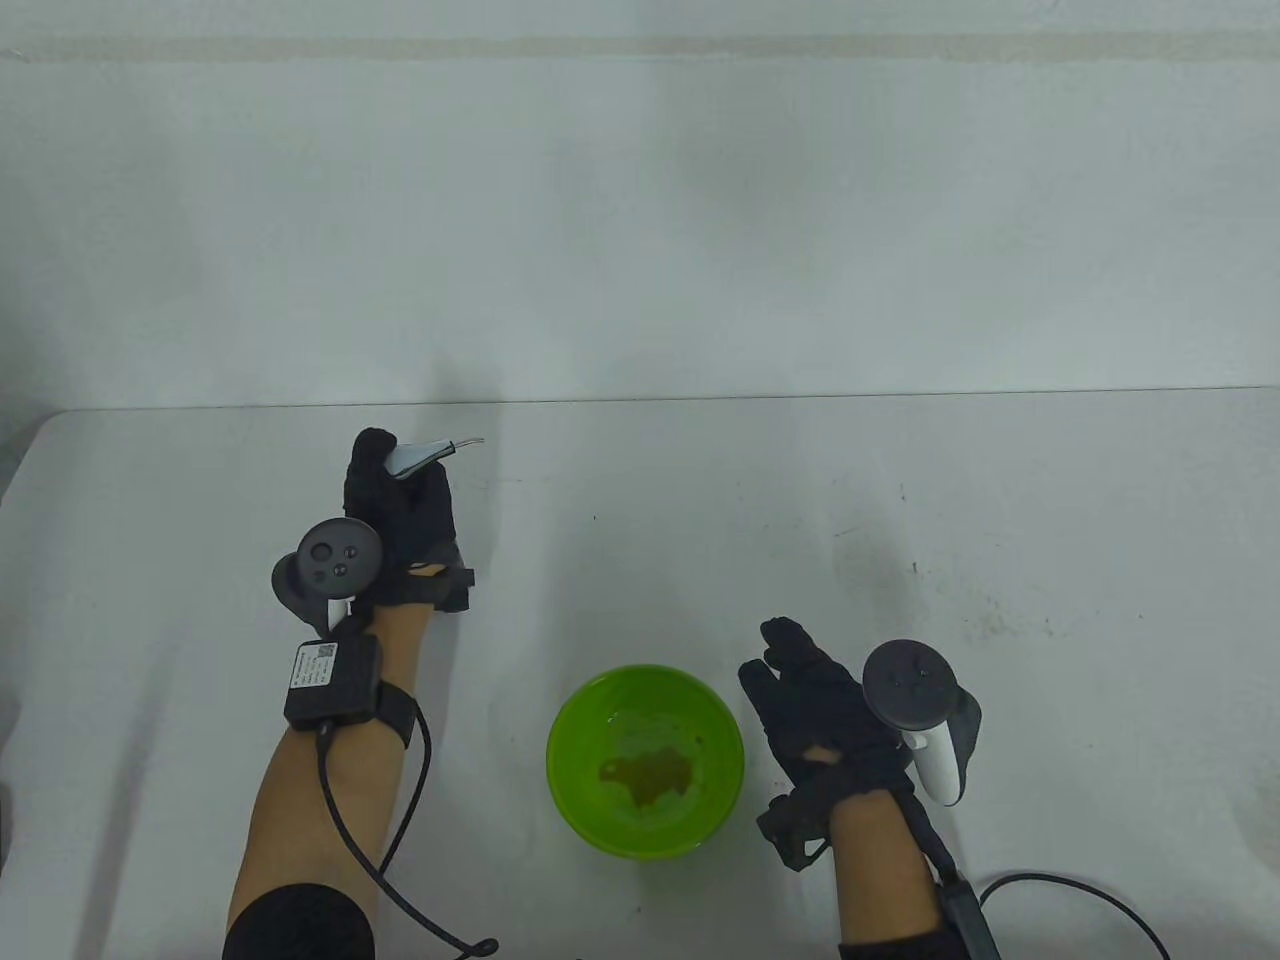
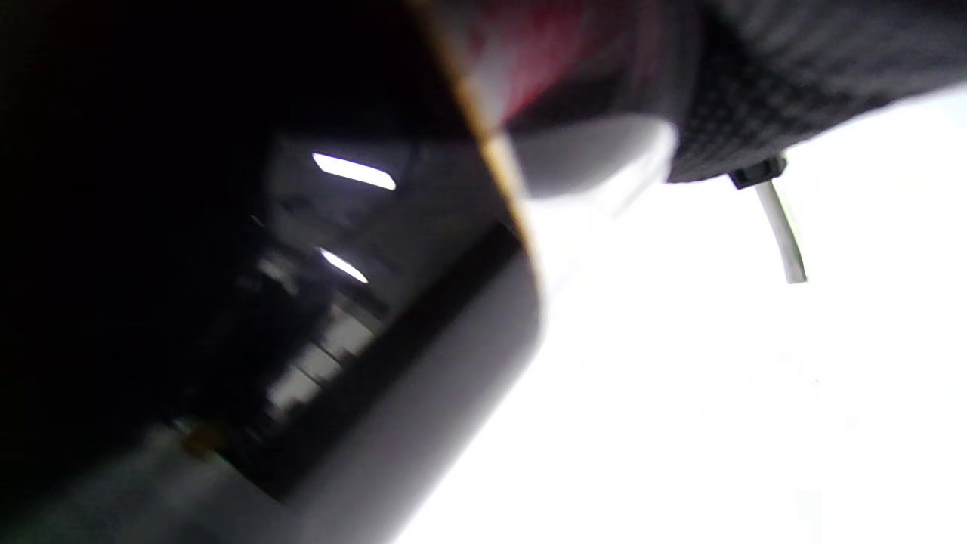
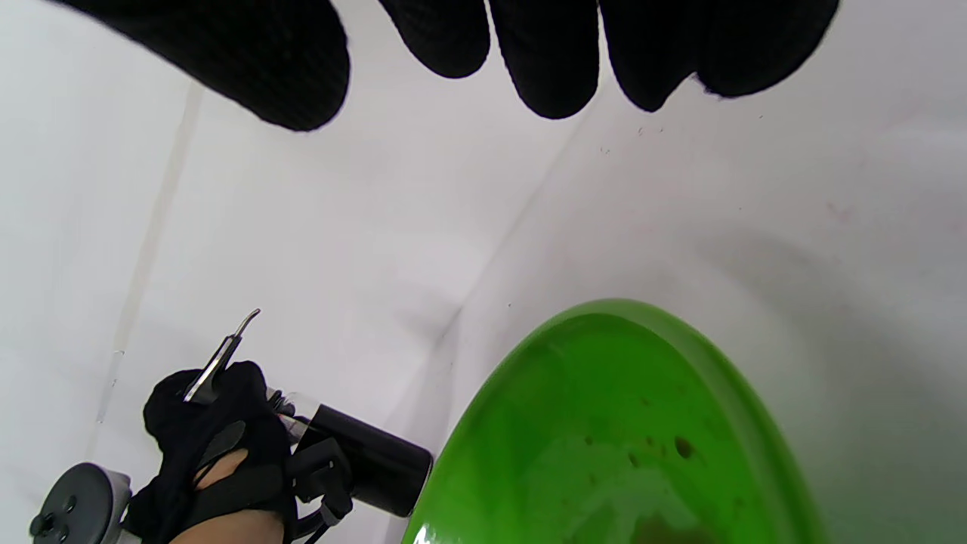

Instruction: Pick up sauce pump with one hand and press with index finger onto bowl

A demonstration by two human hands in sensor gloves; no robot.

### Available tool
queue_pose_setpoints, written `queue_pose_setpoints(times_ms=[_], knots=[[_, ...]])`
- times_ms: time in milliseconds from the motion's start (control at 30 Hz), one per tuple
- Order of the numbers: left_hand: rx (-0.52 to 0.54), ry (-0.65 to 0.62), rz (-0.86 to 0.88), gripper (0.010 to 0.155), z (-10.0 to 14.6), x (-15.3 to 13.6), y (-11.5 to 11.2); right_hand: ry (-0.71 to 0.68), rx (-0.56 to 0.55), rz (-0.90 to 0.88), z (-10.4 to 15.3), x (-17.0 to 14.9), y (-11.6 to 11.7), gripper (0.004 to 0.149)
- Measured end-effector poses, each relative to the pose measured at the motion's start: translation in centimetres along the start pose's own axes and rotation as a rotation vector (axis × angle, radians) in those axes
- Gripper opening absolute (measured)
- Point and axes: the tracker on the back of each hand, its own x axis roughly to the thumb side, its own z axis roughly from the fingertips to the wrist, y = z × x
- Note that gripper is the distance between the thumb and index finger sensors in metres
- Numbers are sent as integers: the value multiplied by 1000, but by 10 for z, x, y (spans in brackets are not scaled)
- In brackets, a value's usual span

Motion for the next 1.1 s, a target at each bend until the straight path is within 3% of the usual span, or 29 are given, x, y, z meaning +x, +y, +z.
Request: queue_pose_setpoints(times_ms=[333, 600, 867, 1000, 1100], knots=[[-1, 22, -6, 87, 10, 0, -2, -33, 8, 3, 3, 6, 2, 65], [-142, 72, -50, 100, 16, 8, 6, -45, 5, 14, 3, 8, 3, 65], [-218, 7, -23, 107, 31, 35, 41, -28, 32, -2, 1, 4, 8, 65], [-216, -20, -1, 102, 44, 54, 63, -29, 47, -6, 0, 4, 9, 65], [-242, 46, 75, 97, 55, 73, 76, -34, 56, -7, 0, 5, 11, 65]])
